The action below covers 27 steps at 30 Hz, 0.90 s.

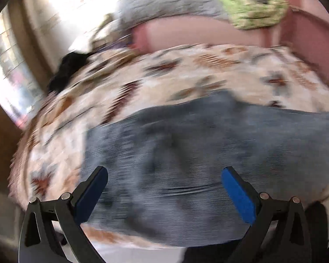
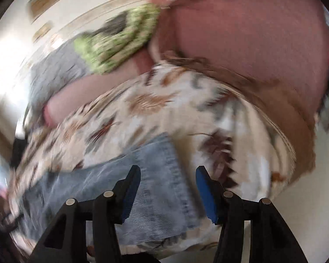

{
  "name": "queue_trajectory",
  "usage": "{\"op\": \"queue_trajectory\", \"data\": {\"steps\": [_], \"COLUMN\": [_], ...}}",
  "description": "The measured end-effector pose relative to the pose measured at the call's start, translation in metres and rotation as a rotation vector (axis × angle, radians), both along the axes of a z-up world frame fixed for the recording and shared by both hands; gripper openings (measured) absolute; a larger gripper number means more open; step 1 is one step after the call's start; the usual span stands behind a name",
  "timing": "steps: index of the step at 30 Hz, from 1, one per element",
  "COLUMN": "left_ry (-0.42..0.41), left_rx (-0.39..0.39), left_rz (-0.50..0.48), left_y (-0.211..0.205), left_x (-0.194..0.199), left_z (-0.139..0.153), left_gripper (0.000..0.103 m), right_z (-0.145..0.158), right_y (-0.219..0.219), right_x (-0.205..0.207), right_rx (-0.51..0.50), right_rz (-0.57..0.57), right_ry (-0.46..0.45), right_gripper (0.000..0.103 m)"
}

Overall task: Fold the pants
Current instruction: 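Lay the held leg end down and open the right gripper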

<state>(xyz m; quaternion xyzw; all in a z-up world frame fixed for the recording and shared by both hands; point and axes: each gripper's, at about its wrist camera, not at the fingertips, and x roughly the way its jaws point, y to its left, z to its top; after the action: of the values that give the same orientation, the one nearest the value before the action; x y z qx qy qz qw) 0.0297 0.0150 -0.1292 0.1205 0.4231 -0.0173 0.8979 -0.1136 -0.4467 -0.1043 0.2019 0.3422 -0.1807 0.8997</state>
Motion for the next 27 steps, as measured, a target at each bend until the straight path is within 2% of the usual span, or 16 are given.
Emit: {"op": "queue_trajectory", "data": {"steps": [3,8,12,15,17,23,27], "left_ry": [0.031,0.108,0.124,0.125,0.125,0.147,0.188], "left_rx": [0.032,0.054,0.003,0.028,0.04,0.011,-0.025], "left_rz": [0.106,0.209,0.228,0.223,0.222,0.212,0.211], "left_y": [0.034,0.067,0.076,0.072,0.069,0.072,0.076], "left_x": [0.012,0.025,0.026,0.029,0.029,0.041,0.054], "left_z": [-0.01,-0.034,-0.045,-0.045,-0.047,-0.053,-0.055], "left_gripper": [0.103,0.103,0.103,0.103,0.103,0.103,0.103], "right_z": [-0.016,-0.05,-0.072,-0.077,-0.077,-0.082,-0.082], "right_y": [0.031,0.067,0.056,0.033,0.02,0.017,0.01], "right_x": [0.021,0.056,0.076,0.09,0.104,0.146,0.155], "right_rx": [0.054,0.103,0.119,0.138,0.155,0.037,0.045], "right_rz": [0.133,0.221,0.179,0.176,0.172,0.183,0.175], "right_ry": [0.015,0.092,0.149,0.131,0.16,0.25,0.247], "right_gripper": [0.056,0.054,0.053,0.05,0.048,0.046,0.046]}}
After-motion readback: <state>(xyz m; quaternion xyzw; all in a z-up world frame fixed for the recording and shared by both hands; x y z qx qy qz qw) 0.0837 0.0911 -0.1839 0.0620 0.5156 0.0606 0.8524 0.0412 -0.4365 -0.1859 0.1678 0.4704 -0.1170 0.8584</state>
